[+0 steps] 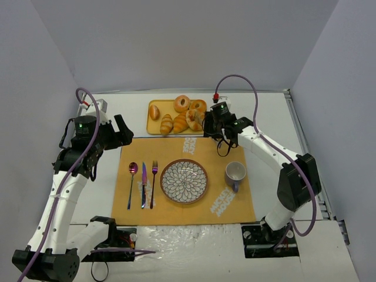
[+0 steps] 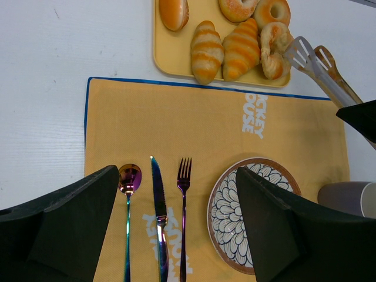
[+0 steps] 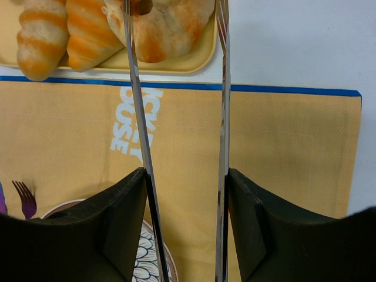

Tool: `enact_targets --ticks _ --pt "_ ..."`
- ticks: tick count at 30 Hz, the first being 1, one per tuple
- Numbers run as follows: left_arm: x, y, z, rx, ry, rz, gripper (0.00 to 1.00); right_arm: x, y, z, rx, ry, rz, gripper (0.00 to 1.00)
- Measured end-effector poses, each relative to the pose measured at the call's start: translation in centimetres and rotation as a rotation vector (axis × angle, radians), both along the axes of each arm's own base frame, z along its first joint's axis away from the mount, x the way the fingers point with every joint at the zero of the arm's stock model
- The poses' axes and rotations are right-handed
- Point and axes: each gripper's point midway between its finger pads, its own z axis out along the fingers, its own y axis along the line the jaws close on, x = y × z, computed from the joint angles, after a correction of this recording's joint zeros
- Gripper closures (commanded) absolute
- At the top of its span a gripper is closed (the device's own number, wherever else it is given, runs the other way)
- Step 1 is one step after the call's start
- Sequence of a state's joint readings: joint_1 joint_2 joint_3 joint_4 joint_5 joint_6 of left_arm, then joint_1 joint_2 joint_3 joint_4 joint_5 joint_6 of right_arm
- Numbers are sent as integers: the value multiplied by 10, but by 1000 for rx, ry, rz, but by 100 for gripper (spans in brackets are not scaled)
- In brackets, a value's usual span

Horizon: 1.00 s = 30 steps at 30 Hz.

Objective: Place the bread

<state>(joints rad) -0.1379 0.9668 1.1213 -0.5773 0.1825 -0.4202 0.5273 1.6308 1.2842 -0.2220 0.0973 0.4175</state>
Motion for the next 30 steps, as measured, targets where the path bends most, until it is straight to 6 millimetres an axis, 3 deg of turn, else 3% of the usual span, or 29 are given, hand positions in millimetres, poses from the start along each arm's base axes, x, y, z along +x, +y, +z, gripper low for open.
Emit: enact_targets --ticks 8,19,25,30 --pt "0 0 0 0 0 0 23 7 3 -36 -41 62 -4 49" --pt "0 0 0 0 0 0 23 19 8 -35 -33 42 -10 50" --pt "0 0 0 0 0 0 23 22 6 -34 -23 39 -14 57" --pt "0 0 0 0 0 0 23 25 3 -33 -3 42 -16 73"
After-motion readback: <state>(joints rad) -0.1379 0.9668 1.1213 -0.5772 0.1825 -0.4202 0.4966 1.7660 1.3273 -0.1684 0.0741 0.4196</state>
